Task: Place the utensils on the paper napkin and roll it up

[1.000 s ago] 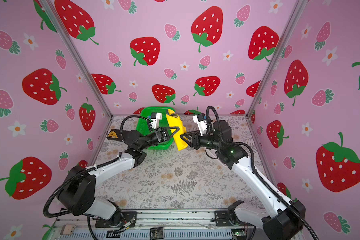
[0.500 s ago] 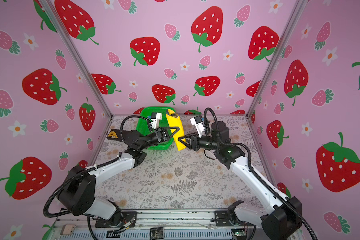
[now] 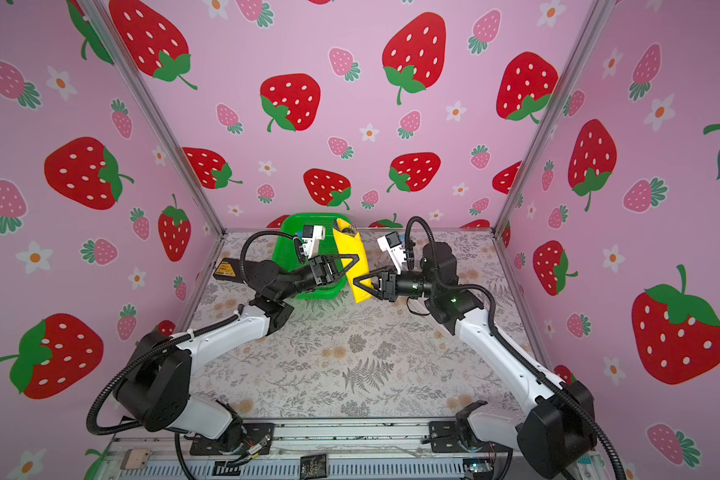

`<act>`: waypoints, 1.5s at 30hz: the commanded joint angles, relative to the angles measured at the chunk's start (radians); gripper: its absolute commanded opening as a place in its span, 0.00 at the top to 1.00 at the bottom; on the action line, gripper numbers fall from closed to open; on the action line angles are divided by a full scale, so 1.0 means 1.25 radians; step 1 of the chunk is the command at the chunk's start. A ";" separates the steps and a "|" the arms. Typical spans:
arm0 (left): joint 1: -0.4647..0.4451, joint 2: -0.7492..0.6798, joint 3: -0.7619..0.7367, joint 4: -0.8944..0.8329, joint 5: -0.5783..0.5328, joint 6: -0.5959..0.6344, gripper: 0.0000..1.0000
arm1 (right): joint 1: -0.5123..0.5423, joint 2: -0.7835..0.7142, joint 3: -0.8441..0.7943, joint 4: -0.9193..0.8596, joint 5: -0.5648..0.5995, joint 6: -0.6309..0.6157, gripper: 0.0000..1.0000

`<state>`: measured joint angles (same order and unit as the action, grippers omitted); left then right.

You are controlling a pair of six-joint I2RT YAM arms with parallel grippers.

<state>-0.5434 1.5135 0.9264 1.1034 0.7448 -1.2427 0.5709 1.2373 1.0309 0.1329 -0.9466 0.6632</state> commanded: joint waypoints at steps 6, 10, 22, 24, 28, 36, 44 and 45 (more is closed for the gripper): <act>0.000 -0.006 0.046 0.081 0.028 -0.021 1.00 | -0.004 0.011 -0.005 0.067 -0.066 0.027 0.67; 0.000 -0.002 0.053 0.081 0.040 -0.022 1.00 | -0.004 0.020 -0.009 0.097 -0.087 0.049 0.67; -0.002 0.002 0.067 0.049 0.066 -0.004 1.00 | -0.004 0.019 -0.010 0.107 -0.094 0.058 0.78; -0.001 -0.004 0.068 0.026 0.065 0.012 1.00 | -0.004 0.018 -0.011 0.107 -0.093 0.059 0.81; -0.002 -0.021 0.070 -0.032 0.059 0.047 1.00 | -0.006 0.013 -0.013 0.112 -0.083 0.061 0.85; -0.001 -0.036 0.063 -0.083 0.041 0.075 0.87 | -0.008 0.002 -0.026 0.141 -0.067 0.079 0.90; 0.000 -0.041 0.047 -0.086 0.020 0.073 0.58 | -0.012 -0.011 -0.042 0.151 -0.059 0.085 0.91; 0.001 -0.044 0.043 -0.088 0.018 0.073 0.54 | -0.011 -0.012 -0.043 0.152 -0.059 0.088 0.91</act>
<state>-0.5430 1.4918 0.9619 0.9710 0.7765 -1.1503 0.5602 1.2610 0.9775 0.2539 -1.0180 0.7696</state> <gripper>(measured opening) 0.454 0.117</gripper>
